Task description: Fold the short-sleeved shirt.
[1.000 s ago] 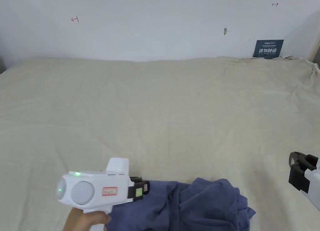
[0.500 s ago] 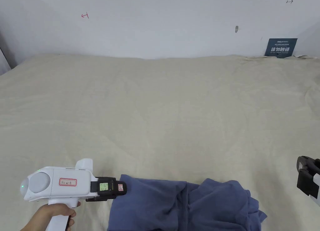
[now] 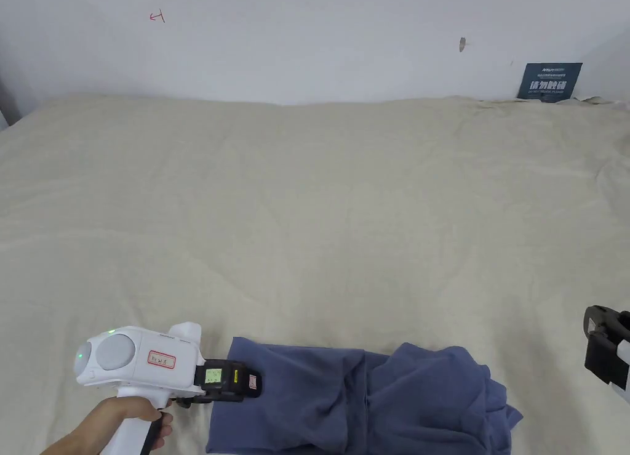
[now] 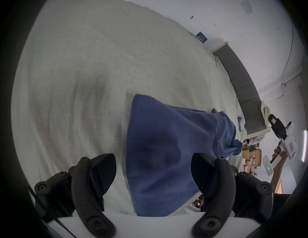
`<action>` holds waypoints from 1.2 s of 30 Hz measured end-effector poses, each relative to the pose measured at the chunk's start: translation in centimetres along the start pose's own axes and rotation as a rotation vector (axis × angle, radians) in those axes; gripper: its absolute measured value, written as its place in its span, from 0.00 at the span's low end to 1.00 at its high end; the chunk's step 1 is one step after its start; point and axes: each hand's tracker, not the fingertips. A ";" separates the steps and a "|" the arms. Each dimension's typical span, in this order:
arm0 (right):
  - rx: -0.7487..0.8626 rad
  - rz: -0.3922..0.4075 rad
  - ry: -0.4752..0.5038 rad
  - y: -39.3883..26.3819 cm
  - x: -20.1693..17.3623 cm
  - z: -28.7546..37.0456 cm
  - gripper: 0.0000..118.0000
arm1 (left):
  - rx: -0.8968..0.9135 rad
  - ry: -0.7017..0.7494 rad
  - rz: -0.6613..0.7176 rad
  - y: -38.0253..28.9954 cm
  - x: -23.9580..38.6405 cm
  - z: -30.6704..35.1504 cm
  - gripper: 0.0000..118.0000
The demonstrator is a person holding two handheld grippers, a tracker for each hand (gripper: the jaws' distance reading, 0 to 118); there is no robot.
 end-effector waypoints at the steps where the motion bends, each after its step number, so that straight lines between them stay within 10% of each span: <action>1: -0.001 0.000 -0.001 0.0 0.1 0.0 0.01 | -0.003 0.001 -0.003 0.0 0.2 0.0 0.81; 5: -0.004 -0.002 -0.008 0.1 0.1 0.2 0.01 | -0.010 0.002 -0.004 0.4 0.4 0.2 0.79; 18: -0.009 -0.009 0.012 -0.1 0.0 -0.1 0.01 | 0.010 0.086 -0.049 -0.3 1.7 0.2 0.04; 36: 0.031 -0.014 0.024 0.8 0.4 0.2 0.01 | 0.088 0.216 -0.045 0.2 2.5 10.1 0.00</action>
